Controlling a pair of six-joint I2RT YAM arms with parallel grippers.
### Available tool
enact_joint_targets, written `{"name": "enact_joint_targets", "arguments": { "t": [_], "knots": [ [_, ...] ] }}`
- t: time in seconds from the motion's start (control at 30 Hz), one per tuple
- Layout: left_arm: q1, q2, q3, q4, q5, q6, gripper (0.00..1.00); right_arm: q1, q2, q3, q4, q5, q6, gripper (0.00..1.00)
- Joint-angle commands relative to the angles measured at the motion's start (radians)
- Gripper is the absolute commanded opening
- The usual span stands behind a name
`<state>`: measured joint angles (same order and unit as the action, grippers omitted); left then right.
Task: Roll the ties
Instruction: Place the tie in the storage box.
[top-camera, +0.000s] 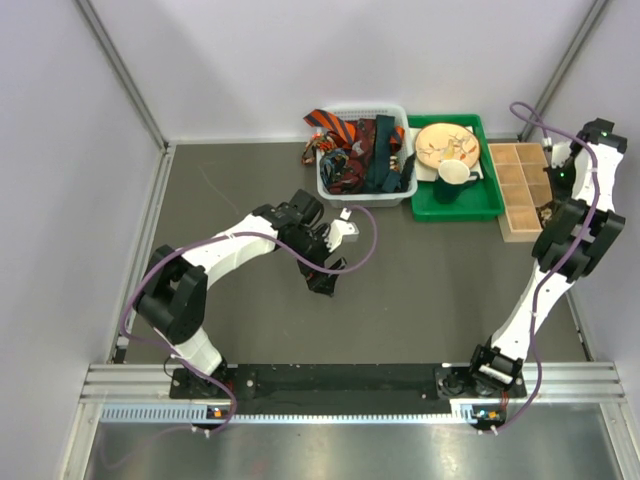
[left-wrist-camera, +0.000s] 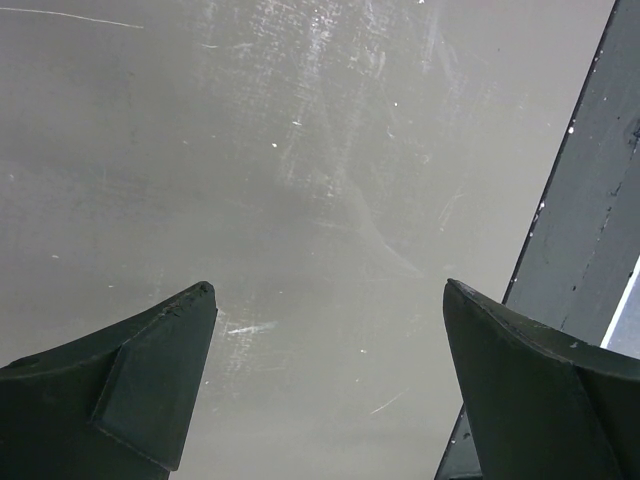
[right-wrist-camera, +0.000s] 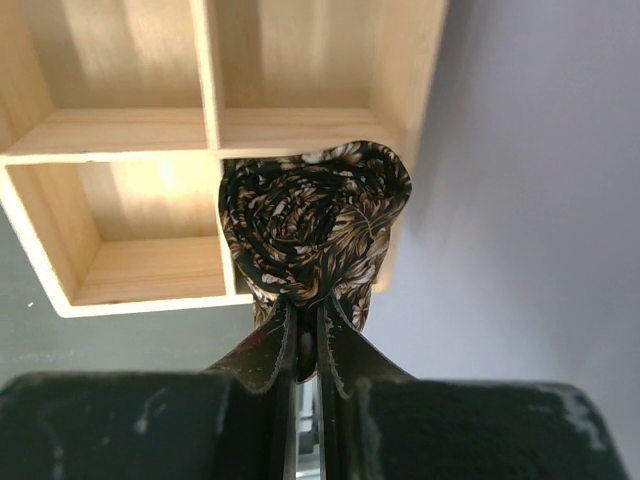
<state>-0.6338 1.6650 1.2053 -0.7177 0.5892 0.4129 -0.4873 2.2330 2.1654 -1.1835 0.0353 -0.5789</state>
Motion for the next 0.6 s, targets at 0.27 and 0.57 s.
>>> {"name": "enact_joint_targets", "arguments": {
  "t": [0.27,0.57],
  "knots": [
    [0.002,-0.050,-0.032,0.041,0.047,-0.020,0.99,-0.010,-0.010,0.039,-0.073,-0.061,0.019,0.00],
    [0.000,-0.050,-0.044,0.043,0.054,-0.019,0.99,-0.010,0.111,0.082,-0.022,0.006,0.007,0.00]
  ]
}}
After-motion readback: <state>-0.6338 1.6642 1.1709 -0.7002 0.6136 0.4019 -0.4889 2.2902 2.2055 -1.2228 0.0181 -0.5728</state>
